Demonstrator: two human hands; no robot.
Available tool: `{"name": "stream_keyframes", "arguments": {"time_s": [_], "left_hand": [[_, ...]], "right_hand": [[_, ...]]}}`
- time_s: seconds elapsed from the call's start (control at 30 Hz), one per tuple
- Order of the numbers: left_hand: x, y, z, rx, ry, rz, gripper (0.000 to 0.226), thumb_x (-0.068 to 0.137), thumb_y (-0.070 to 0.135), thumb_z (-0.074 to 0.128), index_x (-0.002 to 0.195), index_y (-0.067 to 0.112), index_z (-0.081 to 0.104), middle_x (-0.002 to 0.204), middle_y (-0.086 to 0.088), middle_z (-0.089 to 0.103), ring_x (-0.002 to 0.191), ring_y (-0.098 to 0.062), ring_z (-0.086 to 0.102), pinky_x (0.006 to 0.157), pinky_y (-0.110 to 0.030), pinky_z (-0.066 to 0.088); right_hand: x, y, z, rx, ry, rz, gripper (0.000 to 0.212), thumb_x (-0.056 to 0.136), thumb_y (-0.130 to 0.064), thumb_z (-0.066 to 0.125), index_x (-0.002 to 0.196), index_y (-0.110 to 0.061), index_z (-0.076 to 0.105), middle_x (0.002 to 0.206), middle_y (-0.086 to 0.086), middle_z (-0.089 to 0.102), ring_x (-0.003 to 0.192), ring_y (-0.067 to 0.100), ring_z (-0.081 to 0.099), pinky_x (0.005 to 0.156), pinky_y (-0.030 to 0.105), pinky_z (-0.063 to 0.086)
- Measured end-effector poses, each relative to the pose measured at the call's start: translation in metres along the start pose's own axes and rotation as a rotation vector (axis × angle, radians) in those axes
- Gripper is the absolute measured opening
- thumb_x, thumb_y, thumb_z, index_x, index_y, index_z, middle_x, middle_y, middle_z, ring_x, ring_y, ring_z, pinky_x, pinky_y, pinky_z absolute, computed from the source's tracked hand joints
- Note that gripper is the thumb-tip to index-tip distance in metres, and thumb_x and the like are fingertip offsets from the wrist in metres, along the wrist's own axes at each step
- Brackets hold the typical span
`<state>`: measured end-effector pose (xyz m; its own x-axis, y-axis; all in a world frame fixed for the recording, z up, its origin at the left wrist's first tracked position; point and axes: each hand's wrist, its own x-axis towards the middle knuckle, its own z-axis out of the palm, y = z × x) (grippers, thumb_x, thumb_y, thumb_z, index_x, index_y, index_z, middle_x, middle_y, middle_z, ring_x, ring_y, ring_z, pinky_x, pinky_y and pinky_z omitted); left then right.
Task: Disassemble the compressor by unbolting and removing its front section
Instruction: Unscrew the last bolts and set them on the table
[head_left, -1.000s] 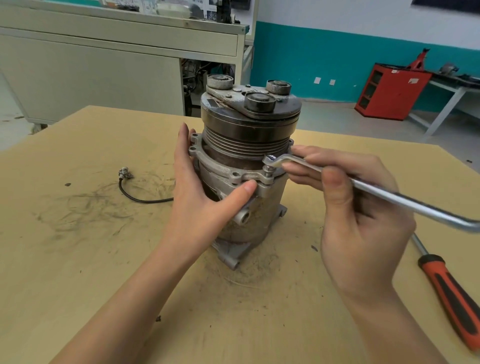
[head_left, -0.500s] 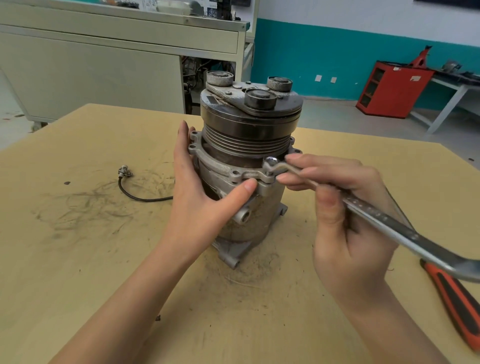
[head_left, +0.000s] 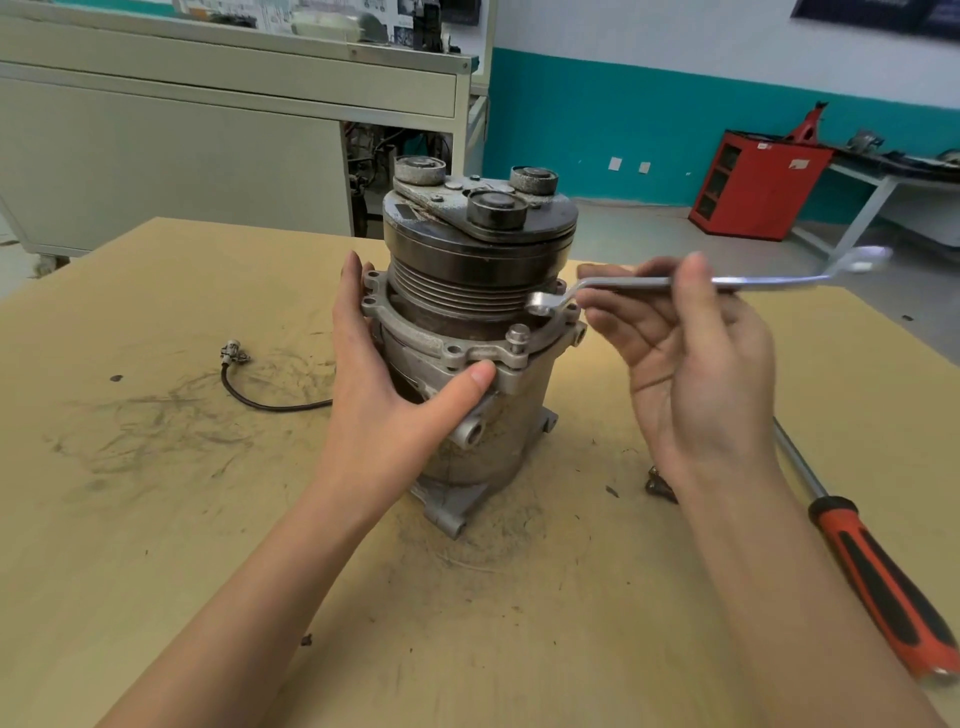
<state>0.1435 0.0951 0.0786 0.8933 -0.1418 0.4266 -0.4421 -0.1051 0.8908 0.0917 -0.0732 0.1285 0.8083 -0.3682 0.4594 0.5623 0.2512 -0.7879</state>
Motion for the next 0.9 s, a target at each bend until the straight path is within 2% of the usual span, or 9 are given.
{"name": "stream_keyframes", "arguments": {"time_s": [0.1,0.17,0.3,0.4,0.57,0.67,0.8,0.9], "left_hand": [[0.001,0.000,0.000,0.007,0.001,-0.004,0.118,0.059,0.066,0.069,0.151,0.040,0.000,0.156,0.021,0.016,0.140,0.008,0.022,0.118,-0.030,0.026],[0.000,0.000,0.000,0.015,0.003,-0.004,0.118,0.059,0.067,0.069,0.151,0.039,0.000,0.157,0.021,0.014,0.141,0.007,0.021,0.119,-0.034,0.026],[0.000,0.000,-0.001,0.010,0.001,-0.004,0.117,0.060,0.066,0.068,0.151,0.040,0.000,0.158,0.018,0.013,0.142,0.004,0.020,0.119,-0.038,0.026],[0.000,0.002,-0.001,-0.017,-0.007,-0.009,0.116,0.061,0.063,0.070,0.151,0.039,0.000,0.158,0.017,0.016,0.142,0.004,0.022,0.119,-0.037,0.026],[0.000,0.004,0.000,-0.027,-0.004,-0.007,0.117,0.060,0.060,0.069,0.151,0.036,0.001,0.158,0.015,0.017,0.142,0.002,0.023,0.119,-0.036,0.025],[0.000,0.004,0.000,-0.023,-0.003,-0.010,0.117,0.060,0.061,0.069,0.151,0.036,0.001,0.158,0.015,0.017,0.142,0.003,0.023,0.119,-0.035,0.026],[0.000,0.003,0.000,-0.022,-0.005,-0.007,0.117,0.060,0.061,0.069,0.152,0.035,0.002,0.157,0.016,0.017,0.141,0.004,0.023,0.119,-0.035,0.026],[0.000,0.003,0.000,-0.028,0.000,-0.007,0.117,0.060,0.061,0.069,0.152,0.035,0.002,0.156,0.017,0.018,0.140,0.005,0.024,0.118,-0.034,0.027]], "right_hand": [[-0.013,-0.006,0.003,-0.270,-0.008,-0.321,0.025,0.100,-0.017,0.038,0.094,-0.005,0.059,0.091,0.009,0.073,0.082,0.023,0.072,0.071,0.027,0.057],[-0.023,-0.006,0.009,-0.365,-0.057,-0.437,0.018,0.098,-0.014,0.041,0.099,-0.008,0.058,0.093,0.010,0.071,0.086,0.022,0.071,0.073,0.031,0.057],[-0.033,0.001,0.013,-0.470,-0.147,-0.529,0.018,0.097,-0.017,0.044,0.100,-0.006,0.058,0.101,0.008,0.066,0.090,0.020,0.070,0.076,0.038,0.058],[-0.035,0.004,0.009,-0.562,-0.173,-0.575,0.022,0.097,-0.023,0.046,0.103,-0.007,0.060,0.099,0.005,0.068,0.094,0.021,0.069,0.077,0.042,0.057],[-0.040,0.009,0.005,-0.730,-0.248,-0.717,0.025,0.100,-0.024,0.044,0.103,-0.005,0.060,0.102,0.014,0.067,0.099,0.021,0.067,0.079,0.035,0.056],[-0.035,0.013,0.006,-0.518,-0.235,-0.586,0.019,0.100,-0.018,0.039,0.097,-0.009,0.055,0.097,0.011,0.067,0.091,0.026,0.068,0.077,0.039,0.056],[-0.006,0.010,0.004,-0.029,-0.138,-0.053,0.021,0.098,-0.012,0.028,0.088,-0.007,0.046,0.086,0.012,0.071,0.069,0.024,0.068,0.066,0.030,0.054],[0.010,0.005,0.000,0.094,-0.190,0.186,0.027,0.100,-0.014,0.026,0.085,-0.008,0.048,0.084,0.013,0.072,0.065,0.019,0.068,0.065,0.025,0.054]]}}
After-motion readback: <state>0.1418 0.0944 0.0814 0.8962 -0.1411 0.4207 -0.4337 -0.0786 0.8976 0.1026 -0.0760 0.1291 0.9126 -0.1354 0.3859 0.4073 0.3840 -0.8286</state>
